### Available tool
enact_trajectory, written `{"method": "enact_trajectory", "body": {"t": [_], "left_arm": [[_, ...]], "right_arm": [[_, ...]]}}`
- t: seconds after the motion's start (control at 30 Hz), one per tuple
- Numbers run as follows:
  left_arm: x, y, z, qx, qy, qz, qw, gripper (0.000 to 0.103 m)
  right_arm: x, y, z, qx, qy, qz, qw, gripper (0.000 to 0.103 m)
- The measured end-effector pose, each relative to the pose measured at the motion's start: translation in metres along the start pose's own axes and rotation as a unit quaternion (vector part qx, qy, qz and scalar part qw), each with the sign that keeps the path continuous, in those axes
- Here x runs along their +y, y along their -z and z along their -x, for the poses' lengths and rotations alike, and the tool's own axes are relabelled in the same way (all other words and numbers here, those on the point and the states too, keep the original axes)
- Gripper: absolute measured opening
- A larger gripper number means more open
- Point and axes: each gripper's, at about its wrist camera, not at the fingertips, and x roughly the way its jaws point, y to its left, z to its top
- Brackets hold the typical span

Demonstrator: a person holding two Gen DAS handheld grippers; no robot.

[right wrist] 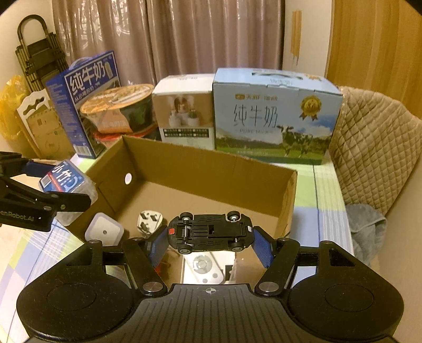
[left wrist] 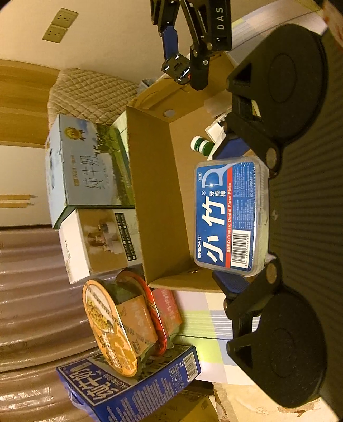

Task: Organize rigid objects
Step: 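Carry the floss box and toy car over the box with both tools, then lower the floss box and toy car into the box and open both tools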

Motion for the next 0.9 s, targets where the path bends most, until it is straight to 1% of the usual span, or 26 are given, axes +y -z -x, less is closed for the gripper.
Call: {"method": "enact_trajectory", "body": {"t": [0.9], "left_arm": [[0.0,-0.001,-0.032,0.023,0.002,-0.007,0.9997,0.084]], "right_arm": [[-0.013,0.002,-0.024,0.02,0.001,-0.01,1.0,0.064]]}}
